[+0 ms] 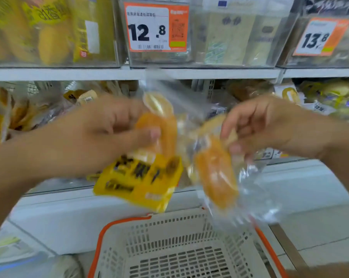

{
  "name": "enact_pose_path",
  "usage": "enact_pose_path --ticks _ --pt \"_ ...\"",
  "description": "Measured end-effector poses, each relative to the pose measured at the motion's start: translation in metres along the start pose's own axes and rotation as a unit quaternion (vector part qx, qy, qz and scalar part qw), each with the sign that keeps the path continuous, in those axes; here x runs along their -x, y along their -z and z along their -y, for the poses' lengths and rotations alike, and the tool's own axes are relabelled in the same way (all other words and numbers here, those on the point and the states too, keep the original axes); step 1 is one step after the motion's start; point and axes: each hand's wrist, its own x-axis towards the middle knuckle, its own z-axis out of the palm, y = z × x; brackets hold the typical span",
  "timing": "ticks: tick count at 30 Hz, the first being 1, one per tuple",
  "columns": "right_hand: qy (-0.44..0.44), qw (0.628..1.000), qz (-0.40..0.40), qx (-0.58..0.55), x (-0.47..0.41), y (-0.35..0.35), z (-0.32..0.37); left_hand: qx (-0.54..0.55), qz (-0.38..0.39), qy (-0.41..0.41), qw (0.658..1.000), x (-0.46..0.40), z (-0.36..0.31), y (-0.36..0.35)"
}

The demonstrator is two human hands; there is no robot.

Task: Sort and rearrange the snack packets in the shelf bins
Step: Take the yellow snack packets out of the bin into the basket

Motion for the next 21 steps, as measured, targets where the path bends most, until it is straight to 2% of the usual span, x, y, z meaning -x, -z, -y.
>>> enact_pose_path --ticks 1,2,3,4,5,7,8,10,12,14,17,21 --pt "-0.032 0.996 0.071 0.038 0.003 -0.009 -0.006 0.007 0.069 0.012 0.997 0.007 0.005 -0.007" --pt "-0.053 0.988 0.121 0.074 0.003 -0.019 -0.014 -0.035 0.131 0.016 0.991 0.012 0.013 -0.018" --pt "-0.063 0.985 0.130 0.099 0.000 -0.025 -0.023 -0.084 0.169 0.016 0.982 0.016 0.020 -0.033" --pt "-0.057 0.988 0.093 0.105 -0.004 -0.025 -0.030 -0.118 0.186 0.016 0.975 0.017 0.026 -0.048" --pt "-0.038 0.992 0.012 0.120 -0.009 -0.019 -0.035 -0.129 0.180 0.018 0.975 0.016 0.032 -0.057" --pt "0.023 0.964 -0.141 0.225 -0.018 0.007 -0.043 -0.106 0.077 0.046 0.990 0.006 0.037 -0.060" --pt "0.020 0.939 -0.157 0.305 -0.022 0.020 -0.048 -0.103 0.013 0.054 0.993 0.000 0.041 -0.056" --pt "-0.043 0.910 -0.087 0.404 -0.025 0.033 -0.060 -0.161 -0.043 0.060 0.984 -0.013 0.051 -0.048" --pt "-0.062 0.907 -0.022 0.416 -0.030 0.034 -0.077 -0.289 0.011 0.088 0.953 -0.023 0.060 -0.051" --pt "-0.025 0.910 -0.029 0.414 -0.037 0.031 -0.089 -0.377 0.050 0.126 0.916 -0.031 0.066 -0.062" --pt "0.015 0.909 -0.097 0.406 -0.043 0.031 -0.089 -0.376 0.074 0.165 0.909 -0.044 0.066 -0.070" --pt "0.073 0.896 -0.164 0.407 -0.032 0.031 -0.068 -0.370 0.115 0.153 0.909 -0.054 0.066 -0.070"
